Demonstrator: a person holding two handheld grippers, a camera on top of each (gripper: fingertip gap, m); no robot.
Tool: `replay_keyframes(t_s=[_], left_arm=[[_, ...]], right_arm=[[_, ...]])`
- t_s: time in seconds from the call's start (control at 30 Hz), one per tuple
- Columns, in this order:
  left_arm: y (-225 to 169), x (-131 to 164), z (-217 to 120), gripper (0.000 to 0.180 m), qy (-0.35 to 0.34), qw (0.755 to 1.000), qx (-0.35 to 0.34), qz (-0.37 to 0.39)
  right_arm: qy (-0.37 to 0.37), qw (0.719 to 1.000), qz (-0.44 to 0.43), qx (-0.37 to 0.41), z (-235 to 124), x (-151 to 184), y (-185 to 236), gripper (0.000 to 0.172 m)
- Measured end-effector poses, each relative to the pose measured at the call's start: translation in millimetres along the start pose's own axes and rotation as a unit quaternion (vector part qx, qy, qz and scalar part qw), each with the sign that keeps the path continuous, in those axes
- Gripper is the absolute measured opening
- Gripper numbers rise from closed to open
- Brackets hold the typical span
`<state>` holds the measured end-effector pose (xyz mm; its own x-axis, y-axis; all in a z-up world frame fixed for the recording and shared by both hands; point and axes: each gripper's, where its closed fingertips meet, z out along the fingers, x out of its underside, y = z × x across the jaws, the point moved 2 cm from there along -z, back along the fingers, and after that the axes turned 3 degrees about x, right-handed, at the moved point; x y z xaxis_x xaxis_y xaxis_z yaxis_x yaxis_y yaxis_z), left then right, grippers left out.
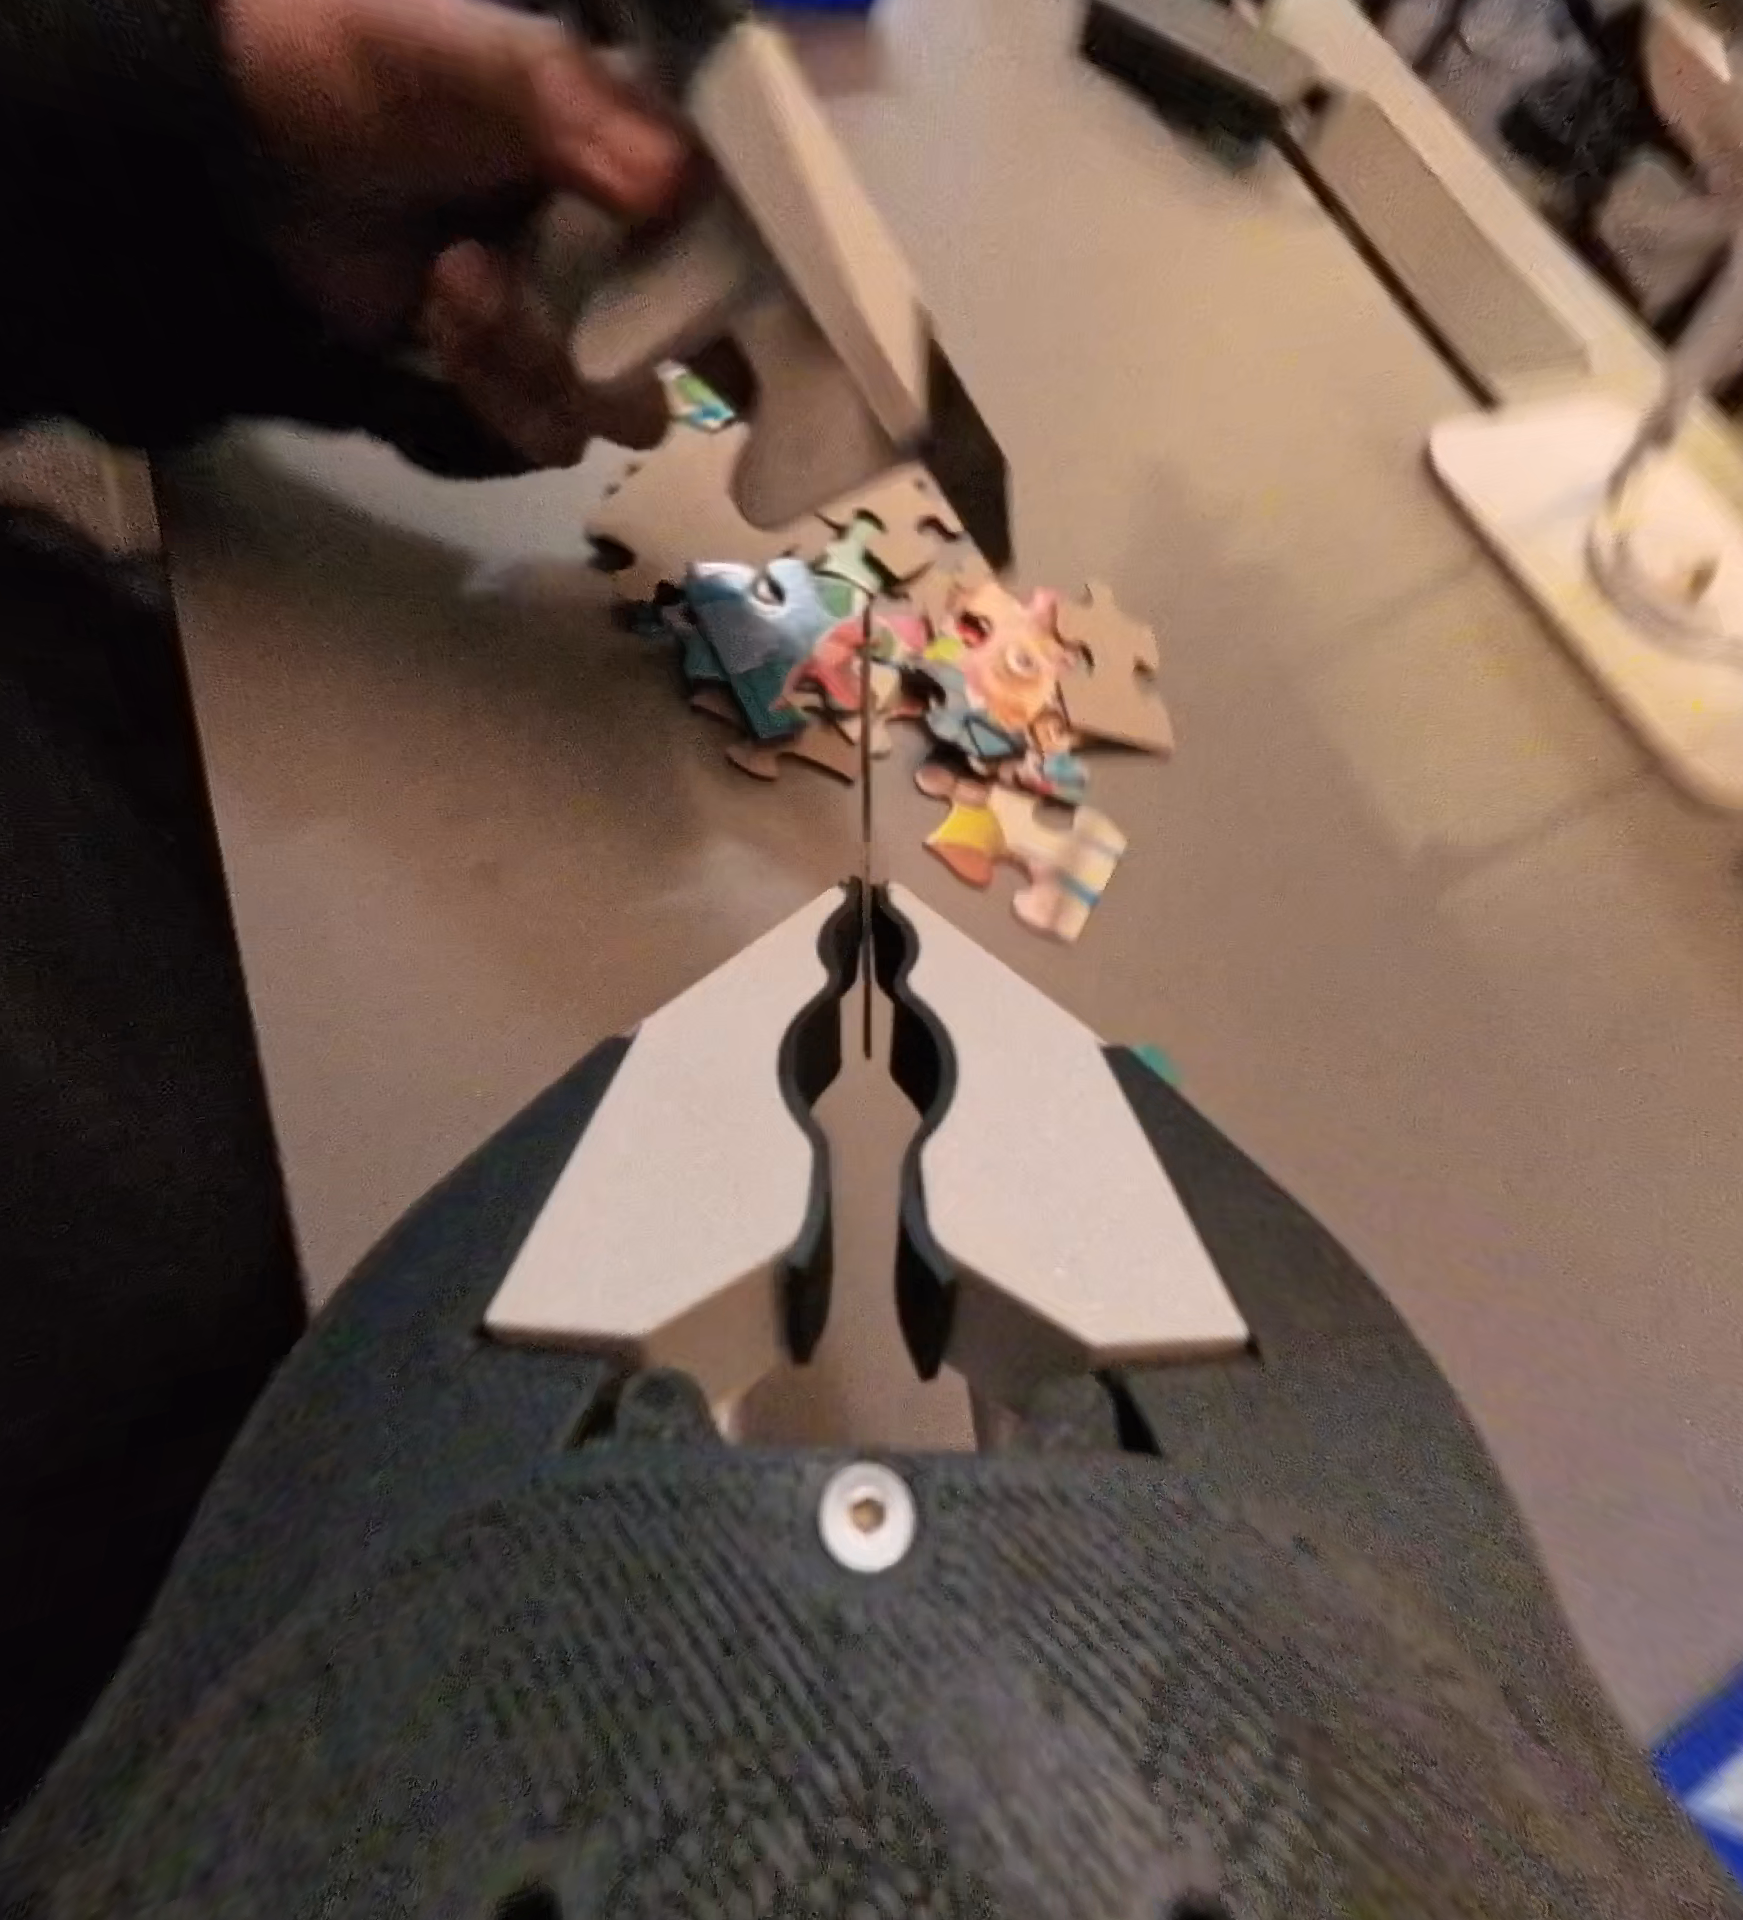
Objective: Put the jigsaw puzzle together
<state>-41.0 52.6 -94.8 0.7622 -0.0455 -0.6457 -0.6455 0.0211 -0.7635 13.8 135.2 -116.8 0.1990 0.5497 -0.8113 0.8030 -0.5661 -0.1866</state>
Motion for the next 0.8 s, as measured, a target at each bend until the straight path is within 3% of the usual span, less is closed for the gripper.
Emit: replay_keyframes(t_s=[0.1,0.2,0.27,0.33,0.5,0.57,0.67,0.8], left_arm=[[17,-9,-21,0.051,-0.019,0.994,-0.088,0.069],[21,-8,-26,0.051,-0.007,0.987,-0.126,0.104],[20,-6,-23,0.051,0.000,0.986,-0.127,0.110],[18,-6,-20,0.051,0.002,0.986,-0.125,0.114],[17,-2,-18,0.050,0.008,0.983,-0.133,0.127],[18,-3,-19,0.050,0.001,0.983,-0.134,0.127],[19,-5,-20,0.050,-0.009,0.984,-0.131,0.117],[18,-10,-30,0.050,-0.019,0.980,-0.149,0.129]], right_arm=[[-0.013,0.962,0.268,0.037,-14,40,-22,0.000],[-0.014,0.876,0.474,0.094,-33,85,-39,0.000],[-0.029,0.825,0.558,0.085,-37,96,-43,0.000],[-0.005,0.809,0.580,0.089,-38,108,-40,0.000],[0.015,0.809,0.567,0.156,-45,122,-40,0.008],[0.028,0.826,0.530,0.187,-43,125,-40,0.035],[0.040,0.851,0.470,0.232,-48,120,-47,0.062],[0.006,0.893,0.363,0.265,-58,85,-63,0.061]])
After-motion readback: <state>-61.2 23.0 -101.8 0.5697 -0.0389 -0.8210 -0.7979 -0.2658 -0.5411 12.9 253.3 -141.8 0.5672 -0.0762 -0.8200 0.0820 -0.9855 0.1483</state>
